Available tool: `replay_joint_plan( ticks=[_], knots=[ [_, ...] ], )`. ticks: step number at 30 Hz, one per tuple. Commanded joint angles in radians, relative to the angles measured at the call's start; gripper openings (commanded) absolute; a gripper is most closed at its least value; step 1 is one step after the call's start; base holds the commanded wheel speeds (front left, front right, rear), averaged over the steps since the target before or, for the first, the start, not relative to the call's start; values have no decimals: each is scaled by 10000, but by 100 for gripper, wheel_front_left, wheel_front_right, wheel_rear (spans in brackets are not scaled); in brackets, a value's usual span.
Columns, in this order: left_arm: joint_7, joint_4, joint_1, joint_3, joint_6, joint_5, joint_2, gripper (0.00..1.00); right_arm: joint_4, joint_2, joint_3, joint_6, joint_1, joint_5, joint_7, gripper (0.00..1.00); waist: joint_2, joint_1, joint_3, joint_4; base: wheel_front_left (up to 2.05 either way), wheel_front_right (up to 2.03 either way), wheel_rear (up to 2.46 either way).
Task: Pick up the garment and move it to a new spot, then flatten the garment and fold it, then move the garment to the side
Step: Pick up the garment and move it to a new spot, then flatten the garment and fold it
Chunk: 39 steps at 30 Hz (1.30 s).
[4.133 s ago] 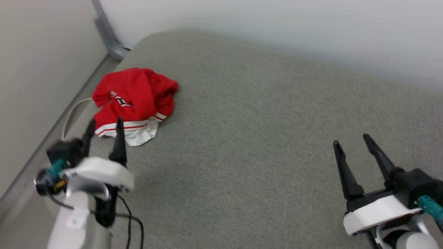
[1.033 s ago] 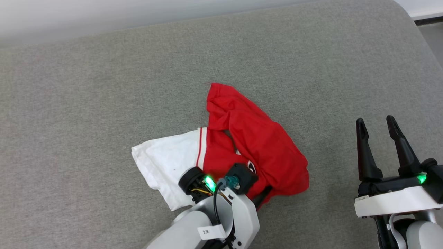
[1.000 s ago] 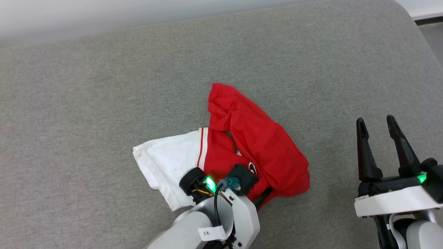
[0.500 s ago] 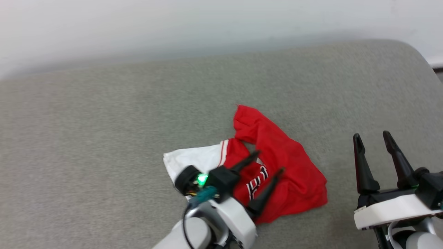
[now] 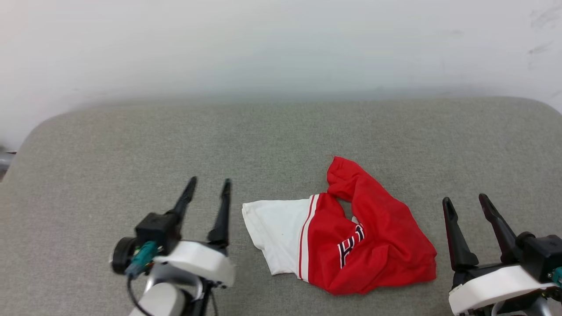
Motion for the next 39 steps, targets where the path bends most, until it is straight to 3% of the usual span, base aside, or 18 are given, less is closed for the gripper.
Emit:
replay_joint_plan(
  ticks=[1, 9, 23, 29, 34, 39],
  knots=[
    [-61, -74, 254, 182, 35, 114, 95, 100, -33, 8, -3, -7, 131, -8, 45, 100, 0, 1, -139, 107, 0, 0, 0],
    [-48, -536, 1510, 1450, 111, 488, 739, 100, -155, 8, 54, -7, 426, 87, 185, 100, 0, 1, -449, 187, 0, 0, 0],
    [-48, -500, 1734, 1378, -96, 465, 690, 100, 3, 8, -240, -7, 575, 124, 496, 100, 0, 1, -364, 137, 0, 0, 0],
    [-49, -542, 1515, 1445, -86, 536, 547, 100, 692, -151, -793, -7, 564, 454, 2609, 100, 0, 1, -14, 278, 0, 0, 0],
    [-49, -693, 1205, 1568, -142, 696, 321, 100, 1168, -1097, -450, -7, 90, 1065, 4955, 100, 0, 1, 593, 447, 0, 0, 0],
    [-49, -894, 845, 1655, -208, 926, -26, 100, 1432, -1958, 273, -7, -571, 1696, 6128, 100, 0, 1, 1276, 706, 0, 0, 0]
  ],
)
